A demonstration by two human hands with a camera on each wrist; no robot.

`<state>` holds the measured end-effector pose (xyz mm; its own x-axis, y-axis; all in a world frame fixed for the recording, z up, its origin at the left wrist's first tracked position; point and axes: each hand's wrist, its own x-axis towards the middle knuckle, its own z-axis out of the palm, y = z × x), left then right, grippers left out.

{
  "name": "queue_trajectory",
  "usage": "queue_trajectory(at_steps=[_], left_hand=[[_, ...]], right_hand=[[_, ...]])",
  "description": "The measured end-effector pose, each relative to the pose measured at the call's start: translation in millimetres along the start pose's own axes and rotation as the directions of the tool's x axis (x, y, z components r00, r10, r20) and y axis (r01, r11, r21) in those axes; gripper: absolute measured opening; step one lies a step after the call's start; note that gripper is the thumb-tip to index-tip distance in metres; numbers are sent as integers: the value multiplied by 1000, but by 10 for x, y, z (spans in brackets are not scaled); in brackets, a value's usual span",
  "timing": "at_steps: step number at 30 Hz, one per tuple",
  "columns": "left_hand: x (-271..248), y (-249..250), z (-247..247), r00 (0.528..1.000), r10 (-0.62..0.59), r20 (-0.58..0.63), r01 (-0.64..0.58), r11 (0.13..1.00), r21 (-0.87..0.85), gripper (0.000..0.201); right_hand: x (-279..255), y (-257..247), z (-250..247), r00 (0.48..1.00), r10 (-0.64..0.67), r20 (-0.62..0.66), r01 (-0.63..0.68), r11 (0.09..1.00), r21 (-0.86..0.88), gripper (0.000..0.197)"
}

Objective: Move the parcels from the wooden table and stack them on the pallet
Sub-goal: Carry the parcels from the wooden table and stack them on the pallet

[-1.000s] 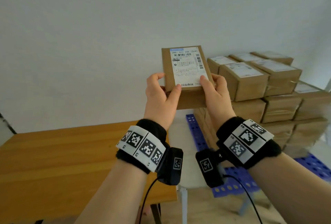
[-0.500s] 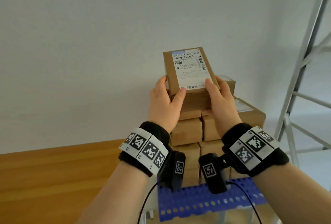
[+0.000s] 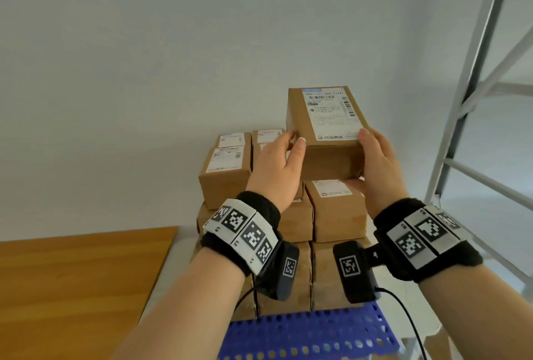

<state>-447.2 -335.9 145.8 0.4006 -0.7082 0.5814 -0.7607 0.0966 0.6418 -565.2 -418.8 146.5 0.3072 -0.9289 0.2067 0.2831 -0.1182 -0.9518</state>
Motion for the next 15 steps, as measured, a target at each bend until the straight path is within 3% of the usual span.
queue_trajectory(at_steps=[10,15], left_hand=[[515,-500,427,994,-95,47,78,954,289,39],[601,-642,578,992,-111,60,66,861,505,38]], right_hand=[[764,354,-153,990,109,-88,-119,987,-113,29],[937,551,-233,976,212,-51,-217,956,-197,24]])
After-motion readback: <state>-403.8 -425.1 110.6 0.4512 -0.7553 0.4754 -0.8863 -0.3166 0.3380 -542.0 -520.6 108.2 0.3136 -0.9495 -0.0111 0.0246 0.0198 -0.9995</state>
